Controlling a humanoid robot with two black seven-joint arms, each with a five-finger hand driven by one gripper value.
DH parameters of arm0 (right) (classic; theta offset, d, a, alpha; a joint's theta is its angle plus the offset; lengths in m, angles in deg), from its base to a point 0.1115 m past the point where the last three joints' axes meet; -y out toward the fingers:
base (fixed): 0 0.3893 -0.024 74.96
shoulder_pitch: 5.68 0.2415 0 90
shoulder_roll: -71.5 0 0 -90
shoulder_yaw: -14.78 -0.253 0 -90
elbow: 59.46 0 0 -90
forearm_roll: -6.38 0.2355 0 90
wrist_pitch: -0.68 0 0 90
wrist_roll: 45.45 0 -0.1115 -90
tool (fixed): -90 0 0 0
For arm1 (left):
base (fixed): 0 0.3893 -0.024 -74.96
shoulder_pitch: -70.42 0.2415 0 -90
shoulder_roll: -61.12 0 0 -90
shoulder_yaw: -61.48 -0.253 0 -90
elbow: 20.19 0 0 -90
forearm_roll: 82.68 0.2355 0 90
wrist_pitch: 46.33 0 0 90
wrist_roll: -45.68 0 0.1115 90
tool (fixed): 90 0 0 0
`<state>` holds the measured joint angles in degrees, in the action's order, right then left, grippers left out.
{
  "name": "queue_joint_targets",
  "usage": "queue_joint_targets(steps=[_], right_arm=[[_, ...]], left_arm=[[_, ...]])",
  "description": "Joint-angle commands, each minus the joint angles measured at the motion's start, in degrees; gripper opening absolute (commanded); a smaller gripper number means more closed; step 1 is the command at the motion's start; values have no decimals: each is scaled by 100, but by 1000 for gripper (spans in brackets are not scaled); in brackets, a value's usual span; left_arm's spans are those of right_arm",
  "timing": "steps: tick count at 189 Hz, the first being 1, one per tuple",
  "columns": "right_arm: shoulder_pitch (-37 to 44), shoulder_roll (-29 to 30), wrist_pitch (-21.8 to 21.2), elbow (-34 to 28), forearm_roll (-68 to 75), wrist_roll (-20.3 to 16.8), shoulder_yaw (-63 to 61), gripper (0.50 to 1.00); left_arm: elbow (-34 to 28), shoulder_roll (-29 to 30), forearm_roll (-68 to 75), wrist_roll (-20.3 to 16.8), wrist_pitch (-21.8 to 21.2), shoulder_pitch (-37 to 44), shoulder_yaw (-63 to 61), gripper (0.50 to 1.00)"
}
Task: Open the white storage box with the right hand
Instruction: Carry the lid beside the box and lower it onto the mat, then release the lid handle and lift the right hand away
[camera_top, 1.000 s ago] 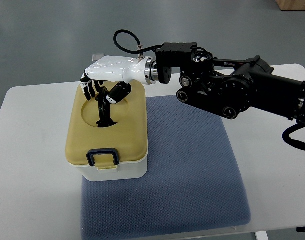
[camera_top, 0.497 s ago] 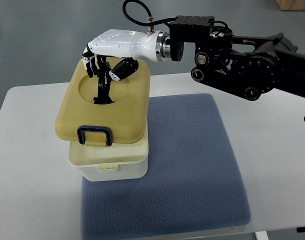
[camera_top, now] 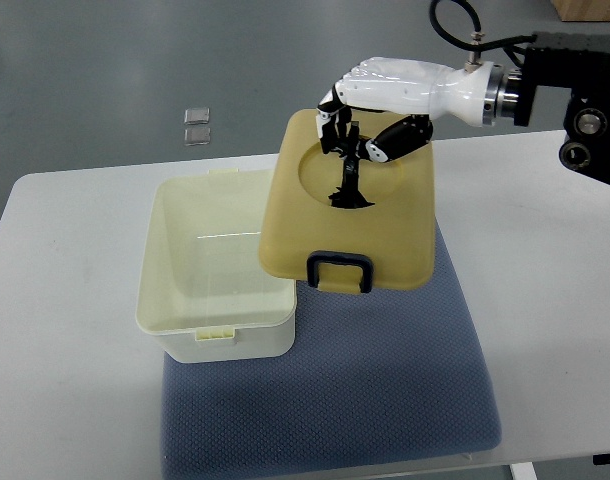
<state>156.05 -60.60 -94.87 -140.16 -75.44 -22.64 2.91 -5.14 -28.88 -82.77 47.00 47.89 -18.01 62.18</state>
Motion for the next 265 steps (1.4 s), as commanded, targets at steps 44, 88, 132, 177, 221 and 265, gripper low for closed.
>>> queue_joint_targets(steps=[44, 88, 132, 177, 221, 265], right_arm=[[-1029, -509, 476, -16, -801, 294, 18, 500], [-1671, -140, 581, 46, -1082, 294, 36, 500], [-1987, 229, 775, 257, -1091, 294, 36, 685], [-2023, 256, 775, 248, -1091, 303, 27, 928], [-1987, 10, 599, 248, -1099, 303, 27, 928], [-1654, -561, -86, 257, -1056, 303, 10, 928]], left_arm=[[7, 0, 0, 0, 0, 1, -9, 1000], [42, 0, 0, 0, 0, 1, -9, 1000], [50, 0, 0, 0, 9, 1, -9, 1000], [103, 0, 0, 0, 9, 1, -9, 1000], [94, 0, 0, 0, 0, 1, 0, 1000], [94, 0, 0, 0, 0, 1, 0, 1000]])
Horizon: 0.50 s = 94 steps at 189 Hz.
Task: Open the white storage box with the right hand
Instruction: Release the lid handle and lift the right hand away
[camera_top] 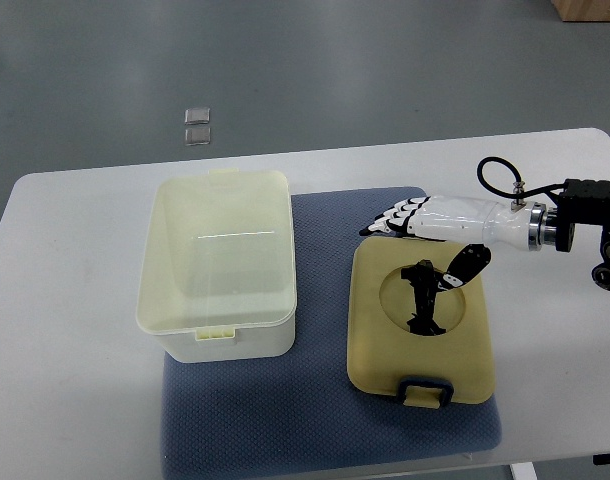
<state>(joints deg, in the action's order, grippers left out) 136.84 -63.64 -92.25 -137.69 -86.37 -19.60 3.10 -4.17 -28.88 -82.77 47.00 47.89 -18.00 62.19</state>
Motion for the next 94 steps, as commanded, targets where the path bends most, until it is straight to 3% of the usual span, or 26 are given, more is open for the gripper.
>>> queue_joint_targets(steps=[1, 18, 94], right_arm=[[267, -258, -349, 10, 38, 0, -9, 928], [398, -424, -621, 1, 108, 35, -18, 928], [381, -126, -613, -114, 380, 44, -229, 928]], left_arm=[[-2, 0, 0, 0, 0, 0, 0, 1000], [-2, 0, 0, 0, 0, 0, -9, 1000], [7, 0, 0, 0, 0, 0, -9, 1000]])
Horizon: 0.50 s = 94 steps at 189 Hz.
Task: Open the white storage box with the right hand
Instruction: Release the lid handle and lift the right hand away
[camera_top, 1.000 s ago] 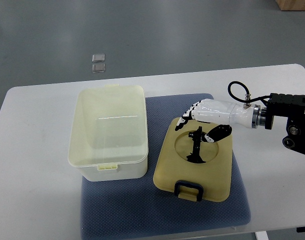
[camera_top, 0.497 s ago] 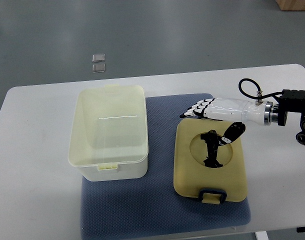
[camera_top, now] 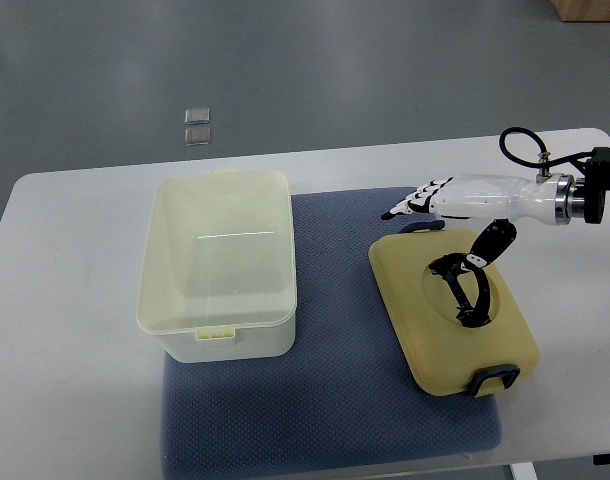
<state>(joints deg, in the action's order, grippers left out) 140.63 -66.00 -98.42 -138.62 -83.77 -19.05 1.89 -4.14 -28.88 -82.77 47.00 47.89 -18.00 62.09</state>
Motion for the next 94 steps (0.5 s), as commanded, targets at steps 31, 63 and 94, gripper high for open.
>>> queue_joint_targets(steps=[31, 63, 94], right_arm=[[-6, 224, 4, -12, 252, -47, -363, 928], [3, 224, 4, -3, 367, -47, -556, 928], [-6, 400, 30, 58, 1113, -91, -1294, 928]], left_arm=[[4, 0, 0, 0, 0, 0, 0, 1000], [4, 0, 0, 0, 0, 9, 0, 1000], [4, 0, 0, 0, 0, 9, 0, 1000]])
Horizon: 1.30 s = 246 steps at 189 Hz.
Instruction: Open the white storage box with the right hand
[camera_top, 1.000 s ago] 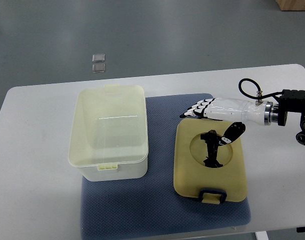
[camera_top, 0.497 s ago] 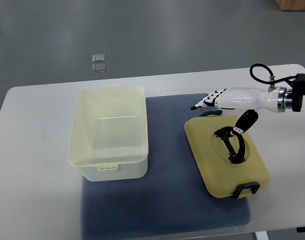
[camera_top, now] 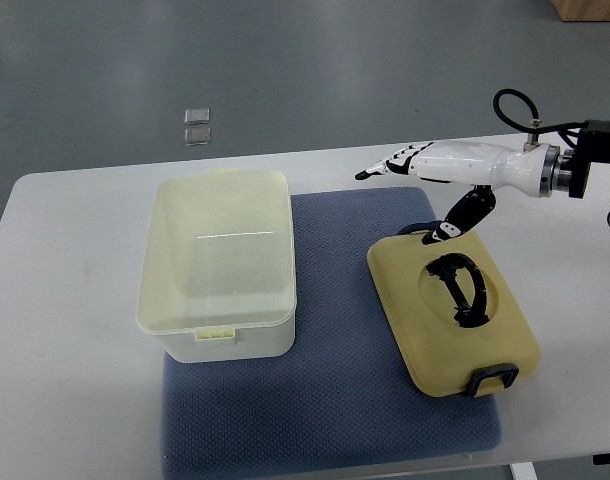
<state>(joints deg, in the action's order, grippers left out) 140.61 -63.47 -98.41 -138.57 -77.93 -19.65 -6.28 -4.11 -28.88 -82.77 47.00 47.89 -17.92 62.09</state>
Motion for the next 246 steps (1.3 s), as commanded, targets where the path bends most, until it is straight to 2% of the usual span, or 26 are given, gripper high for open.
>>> queue_joint_targets(steps=[1, 35, 67, 94, 127, 153, 184, 197, 218, 246], right_arm=[[-4, 147, 30, 54, 530, -31, -478, 928], [-136, 718, 294, 564, 2340, -427, -1550, 928], [-338, 1544, 1032, 1372, 4809, -901, -2543, 928], [-751, 2195, 1146, 2013, 6347, -866, -3263, 928], [-1349, 2942, 1102, 2436, 6673, -813, -3905, 928], [-1745, 3461, 619, 2488, 6682, -822, -4424, 928], [-1947, 3663, -602, 2963, 6682, -840, -4477, 928], [-1938, 3768, -963, 3288, 6682, -883, -4477, 928], [-1885, 3768, -1068, 3666, 6682, -910, -4459, 928], [-1885, 3768, -1104, 3851, 6682, -919, -4450, 928]], left_arm=[[0, 0, 0, 0, 0, 0, 0, 1000], [0, 0, 0, 0, 0, 0, 0, 1000], [0, 0, 0, 0, 0, 0, 0, 1000], [9, 0, 0, 0, 0, 0, -9, 1000], [17, 0, 0, 9, 0, 0, -9, 1000], [17, 0, 0, 9, 0, 0, 0, 1000], [17, 0, 0, 9, 0, 0, -9, 1000], [17, 0, 0, 9, 9, 0, -9, 1000], [26, 0, 0, 88, 9, 0, 0, 1000], [26, 0, 0, 220, 9, 0, -8, 1000]])
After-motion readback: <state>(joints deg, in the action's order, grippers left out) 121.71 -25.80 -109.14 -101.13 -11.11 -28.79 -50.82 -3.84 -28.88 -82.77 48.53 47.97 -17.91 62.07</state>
